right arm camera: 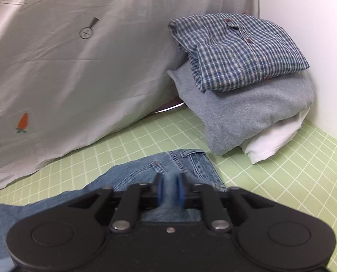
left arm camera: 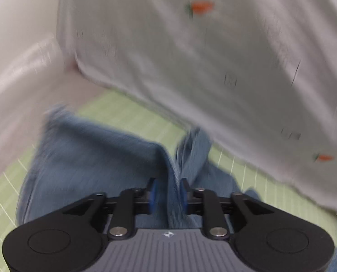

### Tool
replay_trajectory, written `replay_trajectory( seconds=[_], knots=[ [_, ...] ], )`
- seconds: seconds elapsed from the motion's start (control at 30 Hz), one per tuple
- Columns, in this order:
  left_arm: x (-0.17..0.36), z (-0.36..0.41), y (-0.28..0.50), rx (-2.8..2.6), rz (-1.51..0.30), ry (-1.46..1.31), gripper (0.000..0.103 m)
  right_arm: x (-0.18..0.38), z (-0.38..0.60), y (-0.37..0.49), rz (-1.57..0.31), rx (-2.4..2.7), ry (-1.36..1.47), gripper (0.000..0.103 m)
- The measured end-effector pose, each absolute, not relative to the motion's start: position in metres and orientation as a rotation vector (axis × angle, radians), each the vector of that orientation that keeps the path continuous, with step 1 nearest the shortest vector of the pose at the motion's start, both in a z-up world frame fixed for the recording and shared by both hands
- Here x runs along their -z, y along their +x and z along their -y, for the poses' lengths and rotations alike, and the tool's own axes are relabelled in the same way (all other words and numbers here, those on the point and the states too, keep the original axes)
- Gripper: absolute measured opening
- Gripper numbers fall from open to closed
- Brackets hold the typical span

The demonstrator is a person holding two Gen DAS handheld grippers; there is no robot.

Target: Fold clothes

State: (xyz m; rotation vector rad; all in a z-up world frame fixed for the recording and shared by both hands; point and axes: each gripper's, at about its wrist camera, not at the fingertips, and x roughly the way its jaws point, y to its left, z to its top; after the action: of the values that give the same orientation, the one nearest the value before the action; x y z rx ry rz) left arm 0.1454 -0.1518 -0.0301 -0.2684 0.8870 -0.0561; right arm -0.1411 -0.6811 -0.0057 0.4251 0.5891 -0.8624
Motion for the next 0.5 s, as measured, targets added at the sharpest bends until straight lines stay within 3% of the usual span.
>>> replay_trajectory(
  seconds=[0.17, 0.5],
  knots=[
    [0.07, 0.124, 0.107, -0.019, -0.991, -0.305, 0.046, 0.017, 0.661, -0.165, -0.607, 0.874, 0.456, 0.065],
    [0.109, 0.048, 0.102, -0.193, -1.085, -0.425, 0.054, 0.053, 0.636, -0.195, -0.745, 0.925, 0.614, 0.075]
  ],
)
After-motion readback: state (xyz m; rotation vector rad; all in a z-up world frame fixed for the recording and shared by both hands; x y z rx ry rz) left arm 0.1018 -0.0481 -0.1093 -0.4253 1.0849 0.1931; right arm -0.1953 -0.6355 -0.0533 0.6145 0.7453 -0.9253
